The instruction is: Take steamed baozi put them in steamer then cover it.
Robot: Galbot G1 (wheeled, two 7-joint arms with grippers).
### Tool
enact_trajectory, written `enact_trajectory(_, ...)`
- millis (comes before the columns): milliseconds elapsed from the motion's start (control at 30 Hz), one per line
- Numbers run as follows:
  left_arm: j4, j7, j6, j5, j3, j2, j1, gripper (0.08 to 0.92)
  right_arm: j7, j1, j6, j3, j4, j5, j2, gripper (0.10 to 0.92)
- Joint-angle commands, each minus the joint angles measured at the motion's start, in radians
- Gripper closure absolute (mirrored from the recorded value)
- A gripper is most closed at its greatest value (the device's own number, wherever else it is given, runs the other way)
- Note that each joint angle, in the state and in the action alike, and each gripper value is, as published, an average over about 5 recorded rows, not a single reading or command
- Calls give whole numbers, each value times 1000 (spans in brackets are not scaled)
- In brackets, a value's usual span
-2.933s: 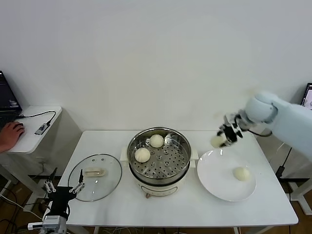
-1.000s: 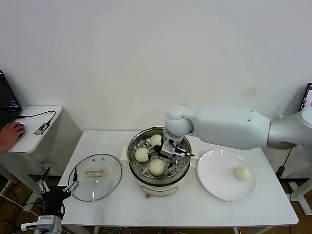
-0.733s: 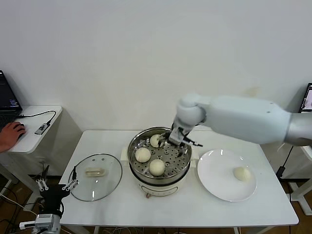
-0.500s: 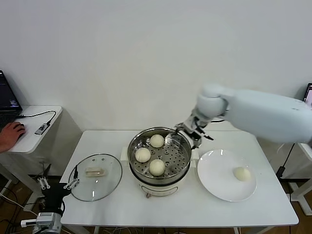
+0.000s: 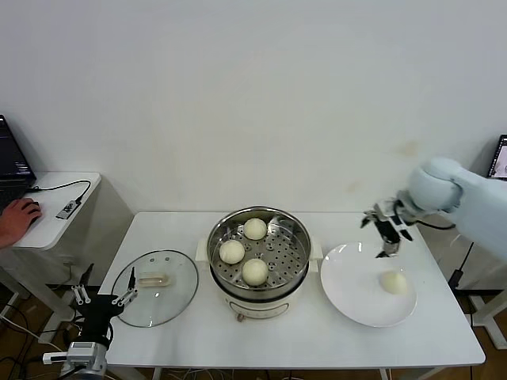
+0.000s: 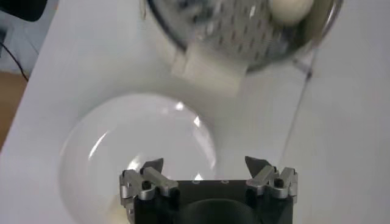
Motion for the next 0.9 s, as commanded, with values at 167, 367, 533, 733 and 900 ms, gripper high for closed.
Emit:
enact_trajectory(167,0,1,1,4,-1,-2,10,177,11,-508,66,426,-157,-195,-69,203)
enact_trajectory(367,-2,2,0,5,-13,-4,20,177,32,-541,72,451,-223,-237,-2,203)
enact_trajectory(533,-5,2,0,6,-19,-8,26,177,46,-535,70,439,-255,-242,45,203)
enact_trajectory(733,-2,2,-1,6,-26,-7,28,177,68,-525,71,431,-302,-255,101,203)
enact_trajectory(900,-1,2,-1,6,-25,-9,29,177,78,-524,68,423,-323,-263,129,203)
